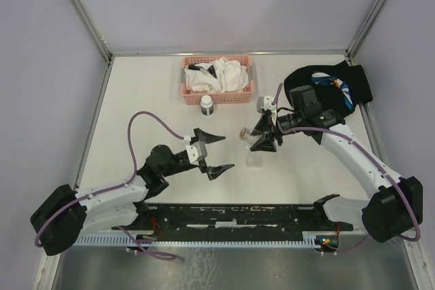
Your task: Sort the pills into containers
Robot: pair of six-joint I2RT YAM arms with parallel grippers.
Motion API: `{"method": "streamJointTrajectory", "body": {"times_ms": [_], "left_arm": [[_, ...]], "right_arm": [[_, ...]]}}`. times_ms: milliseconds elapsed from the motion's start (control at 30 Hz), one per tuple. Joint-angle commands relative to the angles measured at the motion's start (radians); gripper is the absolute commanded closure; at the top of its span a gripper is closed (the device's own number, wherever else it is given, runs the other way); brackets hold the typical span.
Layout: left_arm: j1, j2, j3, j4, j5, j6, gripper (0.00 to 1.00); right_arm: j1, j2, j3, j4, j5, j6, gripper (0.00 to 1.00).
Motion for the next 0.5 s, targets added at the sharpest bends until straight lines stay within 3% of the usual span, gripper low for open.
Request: {"method": "streamJointTrajectory", "body": {"times_ms": [0, 100, 267, 467], "left_arm": [[0.125, 0.096, 0.119, 0.196, 0.244, 0.059, 0.01], [0.183, 0.186, 0.184, 0.238, 0.347, 0.016, 0.01], [0.192, 0.311, 0.324, 0.173, 0.507, 0.011, 0.05], [0.198, 0.401, 0.422, 0.116, 0.585, 0.005, 0.14]], "right_arm": [[0.004, -0.014, 0.038, 0.010, -0.041, -0.022, 0.98], [0.004, -0.015, 0.037, 0.007, -0.043, -0.023, 0.98], [0.005, -0.014, 0.039, 0.006, -0.044, -0.024, 0.98], [0.004, -0.020, 0.040, 0.003, -0.042, -0.029, 0.98]]}}
